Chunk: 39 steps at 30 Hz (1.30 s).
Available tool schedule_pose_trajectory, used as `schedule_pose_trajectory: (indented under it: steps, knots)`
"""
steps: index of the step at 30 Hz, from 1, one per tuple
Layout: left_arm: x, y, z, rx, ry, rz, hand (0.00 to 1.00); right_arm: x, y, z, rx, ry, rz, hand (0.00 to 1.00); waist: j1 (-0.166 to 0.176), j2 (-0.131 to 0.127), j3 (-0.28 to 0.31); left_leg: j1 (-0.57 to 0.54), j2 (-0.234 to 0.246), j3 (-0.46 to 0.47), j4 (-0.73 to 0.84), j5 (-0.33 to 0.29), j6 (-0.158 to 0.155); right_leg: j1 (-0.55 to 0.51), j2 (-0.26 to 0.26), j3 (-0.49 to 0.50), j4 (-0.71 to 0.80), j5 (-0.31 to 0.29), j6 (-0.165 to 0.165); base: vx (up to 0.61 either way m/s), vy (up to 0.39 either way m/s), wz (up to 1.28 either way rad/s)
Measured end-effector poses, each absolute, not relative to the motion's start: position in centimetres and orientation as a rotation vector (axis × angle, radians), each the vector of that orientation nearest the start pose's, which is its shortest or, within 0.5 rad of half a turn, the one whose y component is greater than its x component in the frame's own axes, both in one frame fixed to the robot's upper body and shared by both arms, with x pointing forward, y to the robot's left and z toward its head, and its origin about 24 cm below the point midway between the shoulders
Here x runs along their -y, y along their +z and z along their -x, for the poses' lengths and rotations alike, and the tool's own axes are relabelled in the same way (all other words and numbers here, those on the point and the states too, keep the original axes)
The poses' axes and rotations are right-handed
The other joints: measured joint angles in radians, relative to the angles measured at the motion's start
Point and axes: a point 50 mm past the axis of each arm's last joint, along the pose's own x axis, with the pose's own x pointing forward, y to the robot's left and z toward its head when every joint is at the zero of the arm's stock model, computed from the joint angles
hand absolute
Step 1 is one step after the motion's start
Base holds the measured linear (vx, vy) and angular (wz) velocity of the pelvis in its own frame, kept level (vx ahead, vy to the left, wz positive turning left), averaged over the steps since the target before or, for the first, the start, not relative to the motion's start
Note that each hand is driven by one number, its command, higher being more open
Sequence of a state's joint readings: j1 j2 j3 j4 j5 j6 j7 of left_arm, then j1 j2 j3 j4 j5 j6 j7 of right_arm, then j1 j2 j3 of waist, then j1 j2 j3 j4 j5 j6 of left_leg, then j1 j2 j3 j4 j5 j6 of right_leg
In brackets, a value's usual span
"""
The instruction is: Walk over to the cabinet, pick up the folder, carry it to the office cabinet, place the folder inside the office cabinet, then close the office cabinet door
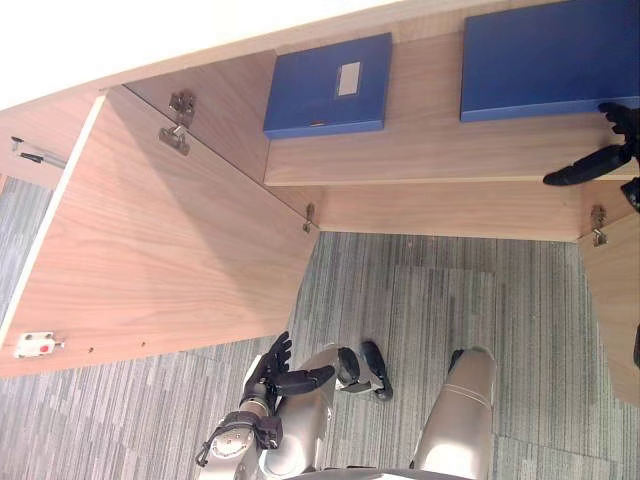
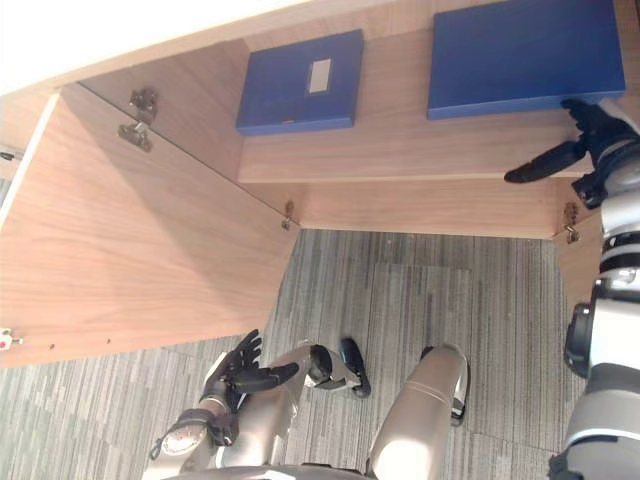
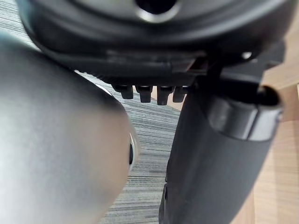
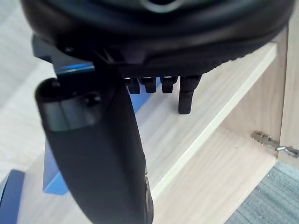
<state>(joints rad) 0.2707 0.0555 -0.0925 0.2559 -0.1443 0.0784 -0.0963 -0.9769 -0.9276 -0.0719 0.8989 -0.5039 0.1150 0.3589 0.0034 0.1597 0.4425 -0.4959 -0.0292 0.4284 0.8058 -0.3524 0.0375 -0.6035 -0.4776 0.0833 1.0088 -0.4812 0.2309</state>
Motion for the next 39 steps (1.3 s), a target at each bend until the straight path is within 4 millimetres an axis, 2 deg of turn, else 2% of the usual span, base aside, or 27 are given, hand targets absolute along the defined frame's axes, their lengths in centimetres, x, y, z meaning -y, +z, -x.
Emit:
schedule_pose_trajectory:
  steps: [3,5,6,13,17,19,22,23,25,26,27,28,30,31,32,33,34,35,36,37,38,39]
  knots:
    - [-15.1,-8.5,-15.6,-0.623,-0.052,0.142,1.00,36.7,22.1,-34.4,-0.301,-0.285,1.199,1.00,-0.001,0.002,-0.023,0.032,0.000,0.002,-0.037,0.012,0.000,0.037,0.002,-0.019,-0.038,0.010,-0.001,0.06,0.005,-0.04]
    - [-15.0,-9.0,-15.3,-0.644,-0.051,0.122,1.00,35.4,18.5,-34.9,-0.401,-0.203,1.349,1.00,0.001,0.000,-0.040,0.064,0.000,0.002,-0.070,0.023,-0.006,0.071,0.009,-0.030,-0.072,0.023,-0.004,0.05,0.005,-0.07]
    - [-15.0,-9.1,-15.3,-0.647,-0.051,0.122,1.00,35.2,17.5,-34.8,-0.417,-0.195,1.375,1.00,0.003,0.000,-0.042,0.071,0.000,0.001,-0.076,0.026,-0.010,0.080,0.010,-0.034,-0.080,0.025,-0.005,0.02,0.007,-0.07]
    - [-14.9,-10.2,-15.6,-0.702,-0.058,0.101,1.00,34.2,13.9,-34.3,-0.505,-0.127,1.545,1.00,0.012,-0.009,-0.061,0.134,-0.006,0.002,-0.202,0.088,-0.050,0.138,0.031,-0.056,-0.185,0.088,-0.018,-0.01,0.003,-0.04]
    - [-14.9,-11.0,-15.6,-0.743,-0.045,0.093,1.00,33.5,11.8,-34.0,-0.544,-0.068,1.552,1.00,0.014,-0.015,-0.078,0.186,-0.006,0.003,-0.288,0.128,-0.065,0.181,0.054,-0.070,-0.254,0.127,-0.027,-0.01,-0.011,-0.13]
    - [-15.0,-11.4,-15.4,-0.766,-0.036,0.089,1.00,33.2,9.9,-33.6,-0.608,-0.009,1.520,1.00,0.012,-0.026,-0.092,0.220,-0.006,0.003,-0.349,0.150,-0.065,0.209,0.068,-0.083,-0.299,0.150,-0.035,0.00,-0.020,-0.12]
    - [-15.4,-12.0,-15.2,-0.799,-0.018,0.084,1.00,32.3,5.0,-31.9,-0.765,0.141,1.477,1.00,0.011,-0.046,-0.112,0.267,0.000,0.002,-0.450,0.201,-0.058,0.254,0.105,-0.102,-0.396,0.202,-0.047,0.01,-0.018,-0.16]
    - [-15.5,-12.1,-15.2,-0.807,-0.016,0.081,1.00,32.0,4.2,-31.6,-0.780,0.167,1.466,1.00,0.007,-0.046,-0.115,0.277,0.003,0.003,-0.470,0.211,-0.054,0.265,0.114,-0.106,-0.417,0.215,-0.050,0.02,-0.011,-0.25]
    - [-15.9,-12.5,-14.8,-0.837,-0.014,0.061,1.00,29.8,1.2,-30.6,-0.801,0.270,1.443,1.00,-0.008,-0.063,-0.129,0.309,0.022,0.016,-0.537,0.243,-0.045,0.293,0.156,-0.107,-0.497,0.260,-0.059,0.02,-0.013,-0.33]
    - [-16.1,-12.6,-14.7,-0.847,-0.013,0.057,1.00,29.3,0.4,-30.1,-0.804,0.292,1.433,1.00,-0.009,-0.070,-0.138,0.315,0.026,0.020,-0.551,0.251,-0.051,0.298,0.164,-0.107,-0.516,0.272,-0.059,0.03,-0.018,-0.32]
    - [-16.3,-12.9,-14.4,-0.869,-0.013,0.040,1.00,28.2,-1.2,-28.9,-0.803,0.340,1.420,1.00,-0.013,-0.083,-0.163,0.328,0.029,0.022,-0.585,0.269,-0.077,0.311,0.177,-0.109,-0.554,0.291,-0.061,0.03,-0.021,-0.22]
    - [-16.4,-13.1,-14.2,-0.881,-0.013,0.033,1.00,27.7,-2.0,-28.2,-0.803,0.361,1.409,1.00,-0.015,-0.090,-0.178,0.336,0.029,0.021,-0.605,0.281,-0.077,0.313,0.184,-0.109,-0.573,0.301,-0.062,0.05,-0.025,-0.23]
    - [-16.3,-13.7,-13.6,-0.930,-0.025,0.009,1.00,26.2,-4.7,-24.9,-0.791,0.391,1.290,1.00,-0.036,-0.106,-0.233,0.370,0.029,-0.001,-0.693,0.331,-0.084,0.353,0.210,-0.123,-0.661,0.343,-0.067,0.08,-0.034,-0.09]
    - [-16.3,-13.9,-13.4,-0.947,-0.029,0.003,1.00,25.9,-5.4,-24.0,-0.796,0.389,1.242,1.00,-0.046,-0.110,-0.248,0.377,0.028,-0.018,-0.712,0.343,-0.093,0.368,0.217,-0.133,-0.687,0.353,-0.069,0.07,-0.051,0.10]
    - [-16.7,-14.4,-13.1,-0.986,-0.012,-0.015,1.00,25.1,-7.2,-21.5,-0.824,0.362,1.082,1.00,-0.074,-0.126,-0.283,0.390,0.030,-0.057,-0.751,0.370,-0.102,0.394,0.234,-0.149,-0.740,0.375,-0.077,0.03,-0.048,0.09]
    - [-17.0,-14.5,-13.2,-0.995,0.000,-0.027,1.00,24.9,-7.8,-20.6,-0.839,0.340,1.012,1.00,-0.082,-0.132,-0.290,0.396,0.033,-0.069,-0.760,0.376,-0.102,0.405,0.239,-0.154,-0.755,0.382,-0.080,0.04,-0.061,0.07]
    - [-17.2,-14.5,-13.6,-0.996,0.020,-0.064,1.00,25.0,-9.2,-18.5,-0.883,0.269,0.864,1.00,-0.094,-0.141,-0.299,0.409,0.042,-0.083,-0.774,0.381,-0.102,0.421,0.254,-0.160,-0.776,0.393,-0.086,0.00,-0.049,-0.01]
    - [-17.3,-14.4,-13.8,-0.991,0.032,-0.072,1.00,25.0,-9.9,-17.6,-0.912,0.225,0.789,1.00,-0.098,-0.145,-0.303,0.413,0.045,-0.084,-0.778,0.383,-0.099,0.427,0.260,-0.160,-0.784,0.397,-0.089,-0.01,-0.041,-0.06]
    - [-17.4,-14.3,-14.2,-0.977,0.050,-0.087,1.00,25.4,-11.4,-15.6,-0.984,0.104,0.629,1.00,-0.102,-0.152,-0.309,0.428,0.050,-0.086,-0.787,0.389,-0.099,0.442,0.269,-0.160,-0.799,0.407,-0.092,-0.07,-0.022,-0.14]
    - [-17.2,-14.2,-14.5,-0.967,0.048,-0.104,1.00,25.8,-12.7,-13.4,-1.066,-0.023,0.488,1.00,-0.112,-0.153,-0.316,0.443,0.054,-0.086,-0.798,0.391,-0.100,0.456,0.277,-0.157,-0.814,0.415,-0.095,-0.05,-0.010,-0.15]
    - [-17.2,-14.2,-14.5,-0.963,0.048,-0.108,1.00,26.1,-13.3,-12.4,-1.103,-0.083,0.421,1.00,-0.115,-0.150,-0.321,0.448,0.056,-0.086,-0.804,0.392,-0.099,0.462,0.280,-0.156,-0.823,0.420,-0.097,-0.07,-0.003,-0.19]
    - [-17.1,-14.1,-14.6,-0.955,0.048,-0.126,1.00,26.3,-14.2,-10.5,-1.156,-0.213,0.274,1.00,-0.124,-0.148,-0.323,0.462,0.060,-0.083,-0.805,0.393,-0.099,0.476,0.286,-0.150,-0.837,0.427,-0.103,-0.07,0.000,-0.27]
